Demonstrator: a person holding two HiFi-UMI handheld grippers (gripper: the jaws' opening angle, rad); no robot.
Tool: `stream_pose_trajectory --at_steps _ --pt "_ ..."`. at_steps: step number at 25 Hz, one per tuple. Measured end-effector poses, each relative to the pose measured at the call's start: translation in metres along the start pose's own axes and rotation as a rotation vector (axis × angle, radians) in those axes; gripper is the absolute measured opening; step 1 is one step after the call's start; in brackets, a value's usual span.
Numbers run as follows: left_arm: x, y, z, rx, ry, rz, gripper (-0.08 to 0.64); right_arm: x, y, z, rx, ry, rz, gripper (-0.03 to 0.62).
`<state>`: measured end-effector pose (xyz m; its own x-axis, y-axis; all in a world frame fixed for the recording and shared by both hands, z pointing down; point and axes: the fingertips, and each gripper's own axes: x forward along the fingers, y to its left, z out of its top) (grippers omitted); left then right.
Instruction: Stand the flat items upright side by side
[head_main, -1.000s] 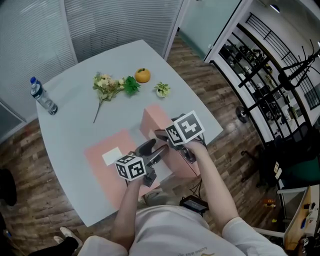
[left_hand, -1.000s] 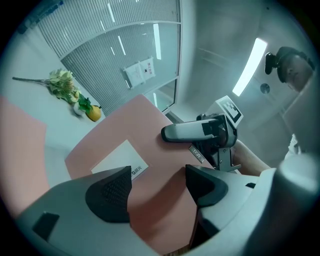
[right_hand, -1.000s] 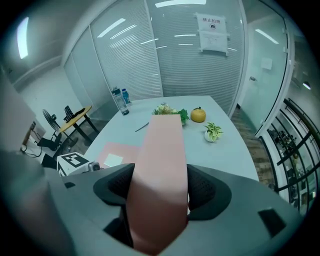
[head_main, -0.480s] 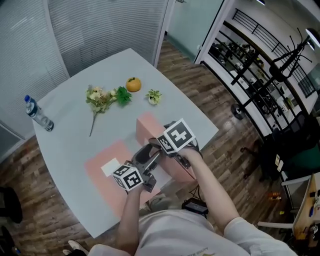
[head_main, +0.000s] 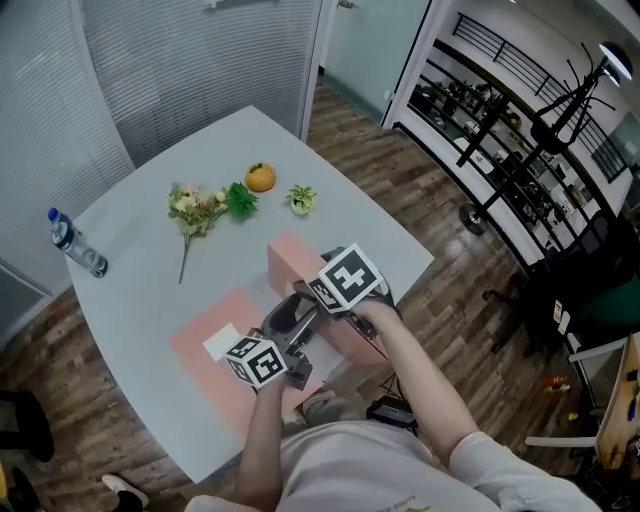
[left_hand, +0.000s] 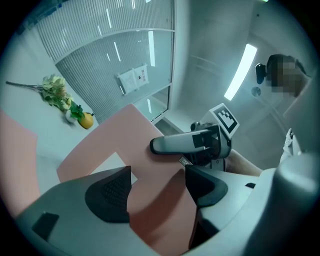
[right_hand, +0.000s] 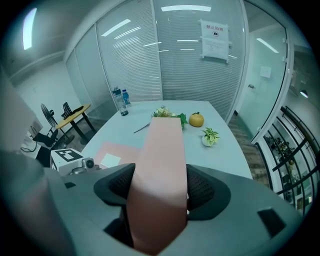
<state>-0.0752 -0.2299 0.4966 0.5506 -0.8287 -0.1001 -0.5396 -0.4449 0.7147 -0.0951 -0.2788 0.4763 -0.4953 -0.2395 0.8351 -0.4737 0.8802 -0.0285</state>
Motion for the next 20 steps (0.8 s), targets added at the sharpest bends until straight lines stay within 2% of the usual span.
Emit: stream_pose_trajectory --at_steps 5,11,20 --pt "-0.002 -0.003 -0.004 0.013 0.007 0.015 0.331 -0.008 -0.003 -0.002 0.013 -0.036 -0.029 0.322" --pt "-0.002 -0.010 0.003 0.016 -0.011 0.022 0.331 -0.028 -0.007 0.007 0.030 -0.148 -0.092 0.319" --pt "-0.001 -0.017 0.006 0.015 -0.014 0.017 0.331 -0.046 -0.005 0.020 0.035 -0.249 -0.122 0.318"
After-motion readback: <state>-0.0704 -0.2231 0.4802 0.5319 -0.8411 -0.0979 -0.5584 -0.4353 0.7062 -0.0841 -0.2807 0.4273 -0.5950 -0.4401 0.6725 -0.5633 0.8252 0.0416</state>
